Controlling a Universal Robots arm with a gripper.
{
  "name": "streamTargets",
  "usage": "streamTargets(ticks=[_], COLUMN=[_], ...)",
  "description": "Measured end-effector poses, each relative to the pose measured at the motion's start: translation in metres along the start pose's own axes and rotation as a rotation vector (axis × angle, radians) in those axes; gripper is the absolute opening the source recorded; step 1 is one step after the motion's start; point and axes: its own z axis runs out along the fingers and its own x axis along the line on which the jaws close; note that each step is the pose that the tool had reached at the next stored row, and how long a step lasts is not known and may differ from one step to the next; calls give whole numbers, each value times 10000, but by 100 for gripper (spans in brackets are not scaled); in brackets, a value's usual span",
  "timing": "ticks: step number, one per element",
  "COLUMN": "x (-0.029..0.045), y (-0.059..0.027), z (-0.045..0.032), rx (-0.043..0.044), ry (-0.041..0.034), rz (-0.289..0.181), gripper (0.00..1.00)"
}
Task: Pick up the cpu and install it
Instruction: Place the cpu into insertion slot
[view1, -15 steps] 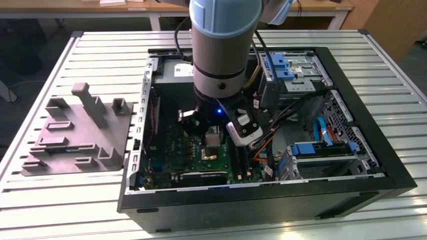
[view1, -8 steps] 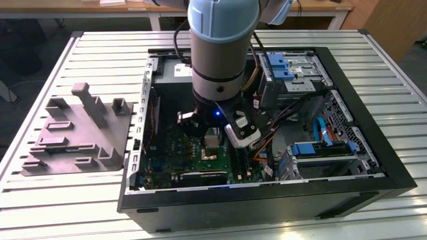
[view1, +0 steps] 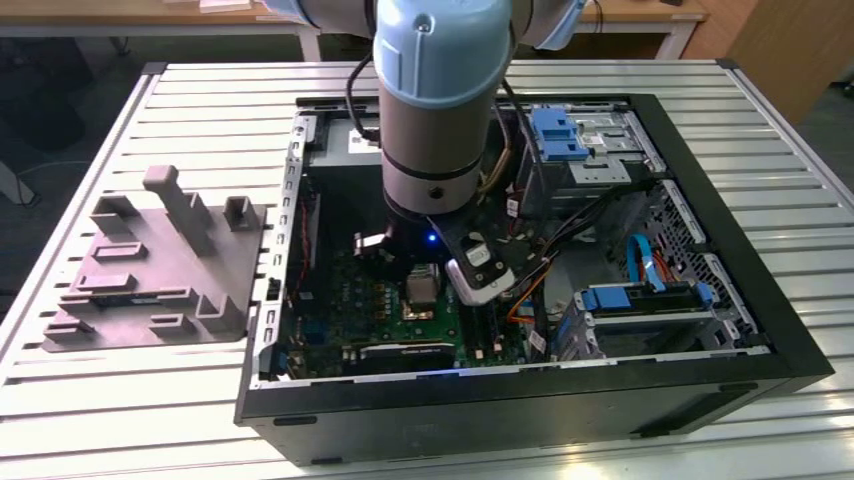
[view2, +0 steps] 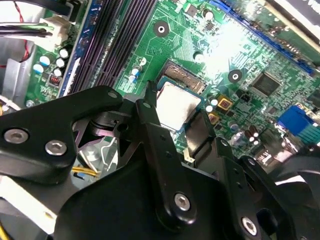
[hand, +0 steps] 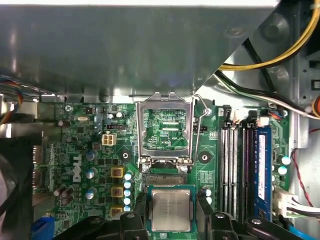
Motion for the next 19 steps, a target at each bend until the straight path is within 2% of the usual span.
streamTargets(ticks=[5,11,19], x=[8,16,17], y=[-3,-4,-12], z=[87,117,176], rx=[-1,0,0], ry=[19,87,92], rz=[3,3,6], gripper=[47,47,47])
